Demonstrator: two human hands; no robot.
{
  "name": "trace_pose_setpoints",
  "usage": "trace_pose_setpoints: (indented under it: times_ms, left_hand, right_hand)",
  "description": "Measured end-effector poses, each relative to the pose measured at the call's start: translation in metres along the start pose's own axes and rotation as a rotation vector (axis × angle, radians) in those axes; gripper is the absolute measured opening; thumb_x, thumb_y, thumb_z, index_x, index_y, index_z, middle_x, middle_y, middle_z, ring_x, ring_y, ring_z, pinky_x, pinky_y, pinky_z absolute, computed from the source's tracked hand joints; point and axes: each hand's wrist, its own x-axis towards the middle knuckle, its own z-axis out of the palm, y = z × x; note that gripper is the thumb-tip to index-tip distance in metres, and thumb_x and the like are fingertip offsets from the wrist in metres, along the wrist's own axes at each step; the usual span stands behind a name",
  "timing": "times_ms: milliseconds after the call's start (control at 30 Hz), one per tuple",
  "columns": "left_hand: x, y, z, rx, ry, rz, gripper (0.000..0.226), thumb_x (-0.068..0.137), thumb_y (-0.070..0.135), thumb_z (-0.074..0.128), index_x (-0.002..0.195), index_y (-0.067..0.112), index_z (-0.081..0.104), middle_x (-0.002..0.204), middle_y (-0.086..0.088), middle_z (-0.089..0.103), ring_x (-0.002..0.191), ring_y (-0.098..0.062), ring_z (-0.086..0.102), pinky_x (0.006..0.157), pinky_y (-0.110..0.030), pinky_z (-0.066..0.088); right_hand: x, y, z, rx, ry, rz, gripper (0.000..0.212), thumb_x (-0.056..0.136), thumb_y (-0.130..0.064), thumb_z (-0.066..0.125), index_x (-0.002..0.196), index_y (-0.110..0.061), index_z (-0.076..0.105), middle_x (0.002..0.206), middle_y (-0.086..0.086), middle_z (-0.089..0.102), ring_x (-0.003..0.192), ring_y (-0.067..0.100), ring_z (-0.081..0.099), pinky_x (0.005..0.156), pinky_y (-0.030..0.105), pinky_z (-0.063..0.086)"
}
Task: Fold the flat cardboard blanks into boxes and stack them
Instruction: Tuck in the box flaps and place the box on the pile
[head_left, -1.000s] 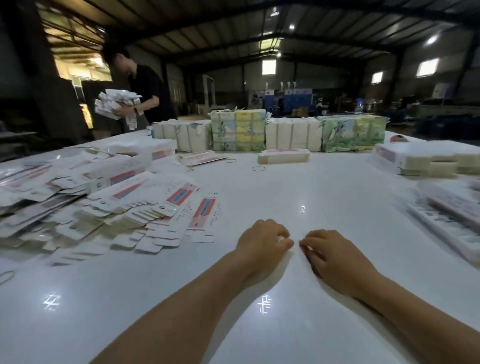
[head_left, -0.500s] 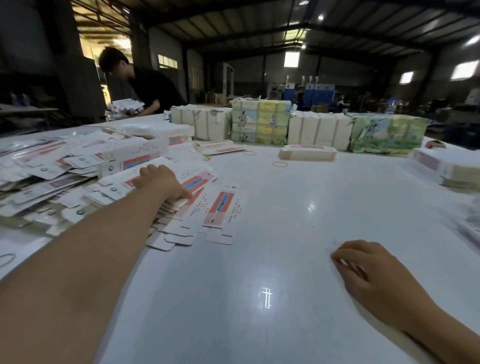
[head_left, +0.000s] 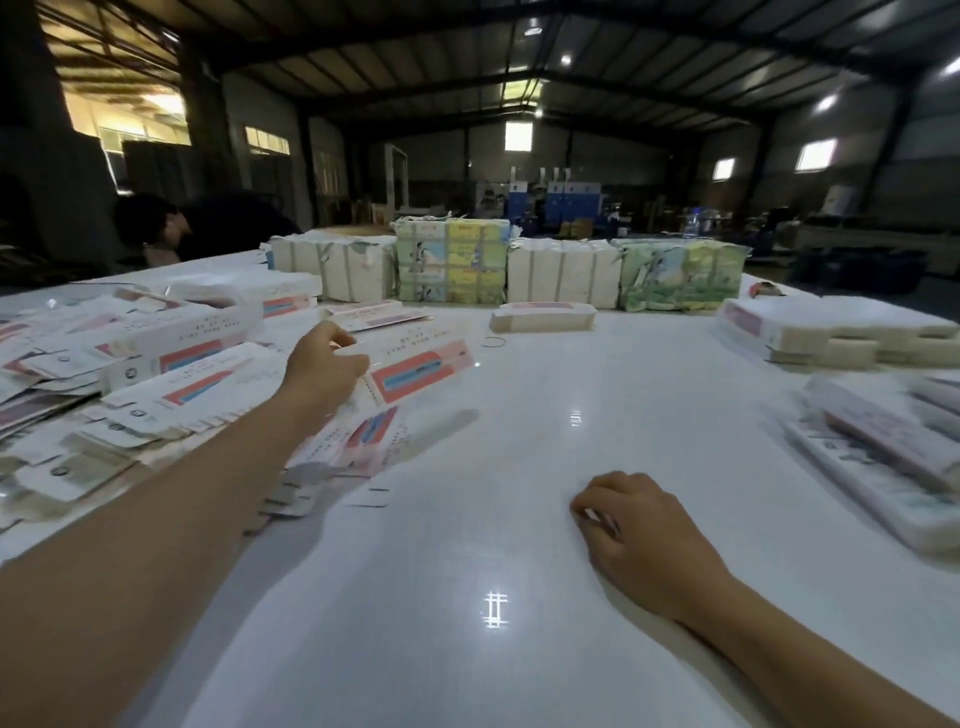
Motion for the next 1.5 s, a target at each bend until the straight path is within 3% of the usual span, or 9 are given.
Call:
trace_pose_setpoints:
  times_ms: [100,233,333,533,633,767,933,1100,1500]
  left_hand:
    - [-0.037,0.025,0.031,-0.343,-0.239,-0.157,0.012,0.087,0.013,0.065,0.094,0.018,0.056,0.097,-0.011,0.067,0.080,-0.026,0.068,0.065,-0.037,0.057]
    - [-0.090,0.026,0.068,-0.342,-0.467,-0.198,0.010,0.087,0.014,0.065,0.092,0.023,0.062,0.082,-0.003,0.072,0.073,-0.024,0.071,0.057,-0.033,0.055]
    - [-0.115,0.018,0.076,-0.279,-0.578,-0.172,0.010,0.086,0.016,0.066,0.093,0.023,0.066,0.080,0.000,0.074,0.073,-0.022,0.072,0.062,-0.033,0.055]
    - [-0.120,0.019,0.059,0.016,-0.564,-0.009,0.013,0.087,0.015,0.065,0.100,0.019,0.064,0.096,-0.003,0.071,0.080,-0.019,0.068,0.072,-0.037,0.056]
    - [-0.130,0.025,0.060,0.514,-0.399,0.478,0.060,0.082,0.051,0.061,0.132,0.021,0.050,0.132,0.000,0.051,0.113,-0.016,0.047,0.094,-0.038,0.043]
    - [-0.159,0.043,0.081,0.616,-0.417,0.789,0.108,0.063,0.082,0.048,0.149,0.025,0.018,0.148,0.005,0.029,0.130,-0.016,0.029,0.113,-0.043,0.024]
    - [-0.167,0.044,0.082,0.438,-0.298,0.872,0.094,0.069,0.059,0.068,0.145,0.017,0.031,0.125,-0.003,0.050,0.101,-0.013,0.048,0.073,-0.013,0.041]
    - [-0.165,0.051,0.070,0.315,-0.237,0.974,0.085,0.062,0.050,0.070,0.133,0.011,0.046,0.113,-0.005,0.057,0.089,-0.014,0.051,0.070,-0.019,0.046]
    - [-0.172,0.066,0.066,0.609,-0.205,1.006,0.088,0.054,0.050,0.086,0.124,0.007,0.055,0.103,-0.009,0.063,0.080,-0.025,0.058,0.070,-0.036,0.049]
  right_hand:
    - [0.003,0.004,-0.004,0.166,0.002,0.102,0.025,0.095,-0.026,0.048,0.113,-0.022,0.065,0.114,-0.007,0.060,0.106,0.013,0.052,0.088,0.024,0.039]
    - [0.003,0.015,-0.024,1.334,0.302,0.610,0.029,0.099,-0.035,0.044,0.098,-0.015,0.064,0.091,0.009,0.071,0.075,0.018,0.069,0.060,0.027,0.054]
    - [0.001,0.024,-0.033,1.676,0.389,0.745,0.031,0.097,-0.039,0.048,0.097,-0.011,0.059,0.070,0.009,0.073,0.059,0.020,0.070,0.046,0.028,0.053]
    - [0.003,0.014,-0.030,1.453,0.307,0.661,0.019,0.092,-0.011,0.059,0.079,-0.002,0.048,0.057,0.007,0.069,0.052,0.022,0.068,0.043,0.025,0.051]
    - [0.001,0.008,-0.032,1.432,0.276,0.636,0.016,0.093,-0.013,0.058,0.081,-0.004,0.051,0.066,0.008,0.072,0.064,0.025,0.072,0.051,0.027,0.055]
    - [-0.004,-0.005,-0.030,1.357,0.241,0.500,0.015,0.092,-0.019,0.060,0.085,-0.005,0.059,0.073,0.008,0.073,0.072,0.029,0.072,0.058,0.032,0.058]
    - [-0.006,-0.005,-0.038,1.514,0.061,0.489,0.026,0.098,-0.034,0.046,0.099,-0.013,0.062,0.087,0.011,0.074,0.079,0.027,0.072,0.066,0.039,0.059]
    - [-0.013,0.004,-0.048,1.745,-0.124,0.328,0.032,0.084,-0.019,0.058,0.111,-0.002,0.059,0.097,0.017,0.072,0.083,0.029,0.071,0.059,0.033,0.059]
    - [-0.015,0.009,-0.051,0.924,0.218,0.101,0.031,0.091,0.003,0.046,0.084,-0.018,0.069,0.062,0.003,0.070,0.050,0.024,0.066,0.046,0.029,0.054]
